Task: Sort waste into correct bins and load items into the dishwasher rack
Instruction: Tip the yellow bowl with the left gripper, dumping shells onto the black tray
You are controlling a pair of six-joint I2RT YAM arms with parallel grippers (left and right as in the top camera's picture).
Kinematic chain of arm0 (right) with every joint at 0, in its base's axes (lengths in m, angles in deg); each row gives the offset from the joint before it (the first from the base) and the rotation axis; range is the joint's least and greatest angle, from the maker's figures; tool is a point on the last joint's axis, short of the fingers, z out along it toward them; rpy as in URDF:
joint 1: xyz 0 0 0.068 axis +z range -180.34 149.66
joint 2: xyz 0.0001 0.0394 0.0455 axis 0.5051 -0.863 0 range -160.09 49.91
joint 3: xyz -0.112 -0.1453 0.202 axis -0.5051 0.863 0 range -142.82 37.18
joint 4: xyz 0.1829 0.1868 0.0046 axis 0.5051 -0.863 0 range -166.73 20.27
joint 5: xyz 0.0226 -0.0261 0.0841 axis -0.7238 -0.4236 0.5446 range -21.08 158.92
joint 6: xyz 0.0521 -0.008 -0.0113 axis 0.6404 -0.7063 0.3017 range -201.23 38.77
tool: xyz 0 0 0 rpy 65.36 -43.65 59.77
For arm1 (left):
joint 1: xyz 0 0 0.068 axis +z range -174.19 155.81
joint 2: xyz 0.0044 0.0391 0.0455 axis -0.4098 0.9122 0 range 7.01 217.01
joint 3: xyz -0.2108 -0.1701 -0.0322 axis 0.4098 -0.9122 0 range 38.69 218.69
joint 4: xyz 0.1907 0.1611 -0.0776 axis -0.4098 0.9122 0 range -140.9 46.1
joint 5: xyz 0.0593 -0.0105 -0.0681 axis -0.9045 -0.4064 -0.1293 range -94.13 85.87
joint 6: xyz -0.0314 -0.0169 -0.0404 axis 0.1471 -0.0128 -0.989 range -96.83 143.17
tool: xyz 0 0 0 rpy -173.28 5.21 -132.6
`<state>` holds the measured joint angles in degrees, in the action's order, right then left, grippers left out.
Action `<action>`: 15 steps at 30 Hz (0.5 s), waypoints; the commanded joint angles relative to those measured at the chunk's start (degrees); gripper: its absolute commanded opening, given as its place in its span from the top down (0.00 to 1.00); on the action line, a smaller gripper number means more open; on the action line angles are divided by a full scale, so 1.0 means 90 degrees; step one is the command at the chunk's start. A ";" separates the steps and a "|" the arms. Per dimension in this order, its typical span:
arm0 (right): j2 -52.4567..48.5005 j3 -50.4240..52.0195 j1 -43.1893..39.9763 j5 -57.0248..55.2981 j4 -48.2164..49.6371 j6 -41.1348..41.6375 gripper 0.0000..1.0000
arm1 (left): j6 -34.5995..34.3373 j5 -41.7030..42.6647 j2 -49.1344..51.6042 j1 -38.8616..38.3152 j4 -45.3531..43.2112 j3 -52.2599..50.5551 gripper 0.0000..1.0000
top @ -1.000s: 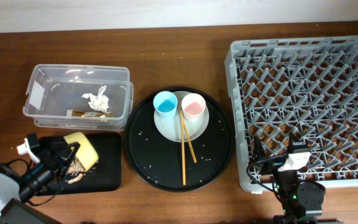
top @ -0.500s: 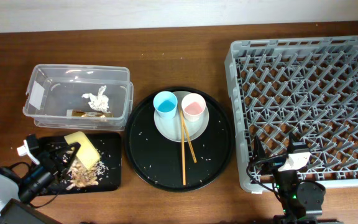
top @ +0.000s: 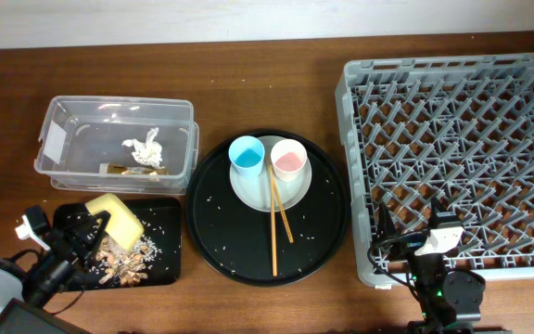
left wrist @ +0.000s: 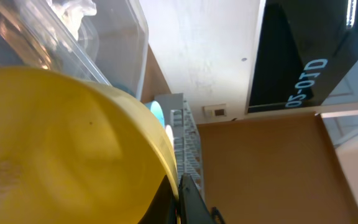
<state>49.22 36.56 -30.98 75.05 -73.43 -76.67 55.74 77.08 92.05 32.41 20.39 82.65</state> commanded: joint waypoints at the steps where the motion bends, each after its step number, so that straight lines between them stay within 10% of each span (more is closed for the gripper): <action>1: 0.0032 0.0034 0.0029 0.0010 -0.0036 0.0022 0.02 | 0.0163 0.0272 0.0029 0.0027 -0.0168 0.0000 1.00; 15: 0.0032 0.0034 0.0029 0.0010 -0.0034 0.0022 0.01 | 0.0097 0.0362 0.0027 0.0107 0.0299 0.0000 1.00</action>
<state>49.22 36.56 -30.98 75.05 -73.43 -76.69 56.55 78.24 92.05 32.78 21.28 82.61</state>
